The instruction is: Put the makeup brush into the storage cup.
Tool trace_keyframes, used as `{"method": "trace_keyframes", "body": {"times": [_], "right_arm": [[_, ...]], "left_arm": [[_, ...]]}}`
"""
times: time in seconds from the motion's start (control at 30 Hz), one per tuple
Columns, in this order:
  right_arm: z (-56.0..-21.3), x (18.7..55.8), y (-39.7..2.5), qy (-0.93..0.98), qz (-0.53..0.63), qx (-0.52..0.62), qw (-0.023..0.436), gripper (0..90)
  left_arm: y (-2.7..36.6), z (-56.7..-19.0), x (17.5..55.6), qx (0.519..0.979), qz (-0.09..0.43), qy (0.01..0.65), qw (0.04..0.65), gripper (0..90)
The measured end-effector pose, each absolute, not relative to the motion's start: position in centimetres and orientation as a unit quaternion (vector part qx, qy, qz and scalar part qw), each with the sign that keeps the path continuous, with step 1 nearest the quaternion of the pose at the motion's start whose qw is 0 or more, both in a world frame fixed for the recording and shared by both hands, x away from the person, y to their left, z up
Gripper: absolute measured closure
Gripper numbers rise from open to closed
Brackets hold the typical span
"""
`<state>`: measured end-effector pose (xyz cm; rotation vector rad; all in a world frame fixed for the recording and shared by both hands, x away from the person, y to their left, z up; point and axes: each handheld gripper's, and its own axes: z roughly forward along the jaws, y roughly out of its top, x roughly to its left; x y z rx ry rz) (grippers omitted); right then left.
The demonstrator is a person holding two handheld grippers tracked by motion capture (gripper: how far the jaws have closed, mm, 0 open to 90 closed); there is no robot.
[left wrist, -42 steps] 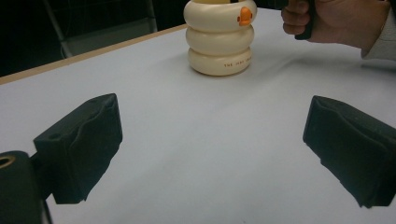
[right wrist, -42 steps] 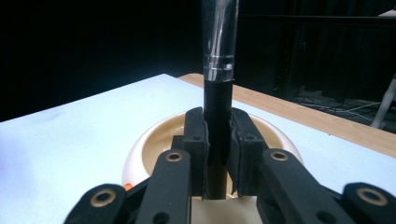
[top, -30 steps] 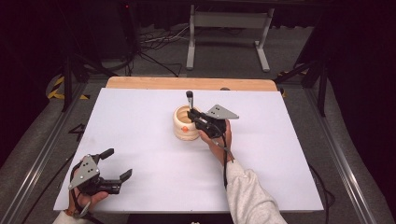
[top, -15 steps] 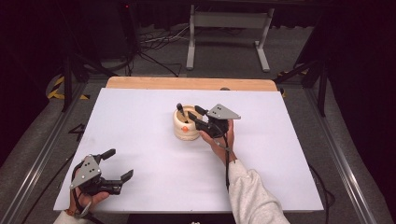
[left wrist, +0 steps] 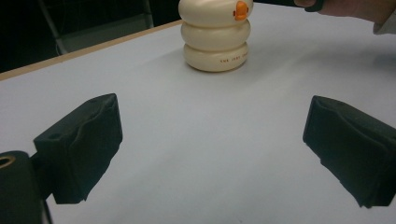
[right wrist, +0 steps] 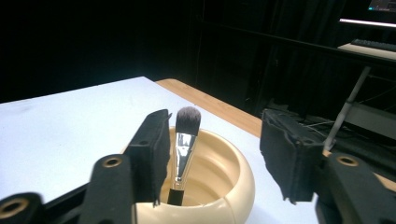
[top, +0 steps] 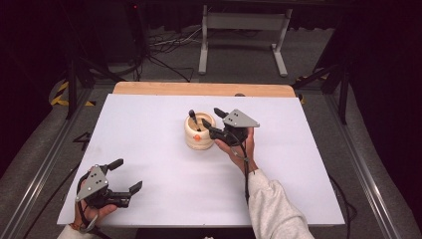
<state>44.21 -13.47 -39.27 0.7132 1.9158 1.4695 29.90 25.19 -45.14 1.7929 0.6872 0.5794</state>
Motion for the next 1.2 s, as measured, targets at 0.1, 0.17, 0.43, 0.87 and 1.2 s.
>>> {"method": "trace_keyframes", "body": {"times": [0.1, 0.17, 0.43, 0.87, 1.2], "right_arm": [[-38.9, 44.0, -13.6, 0.724, 0.551, 0.267, 0.318, 36.0], [-38.6, 43.8, -13.7, 0.723, 0.548, 0.265, 0.327, 33.7], [-37.6, 43.4, -14.4, 0.722, 0.542, 0.26, 0.342, 25.1], [-36.9, 43.0, -15.6, 0.723, 0.522, 0.273, 0.361, 11.9], [-36.3, 42.5, -16.3, 0.725, 0.512, 0.271, 0.371, 10.5]], "left_arm": [[25.3, -45.0, 29.8, 0.753, 0.249, 0.287, 0.537, 5.4], [25.4, -44.9, 29.7, 0.747, 0.253, 0.29, 0.542, 5.2], [25.6, -44.7, 29.4, 0.742, 0.264, 0.287, 0.545, 5.1], [25.5, -44.5, 29.1, 0.734, 0.272, 0.289, 0.551, 4.4], [25.6, -44.5, 29.2, 0.732, 0.271, 0.293, 0.551, 3.7]]}}
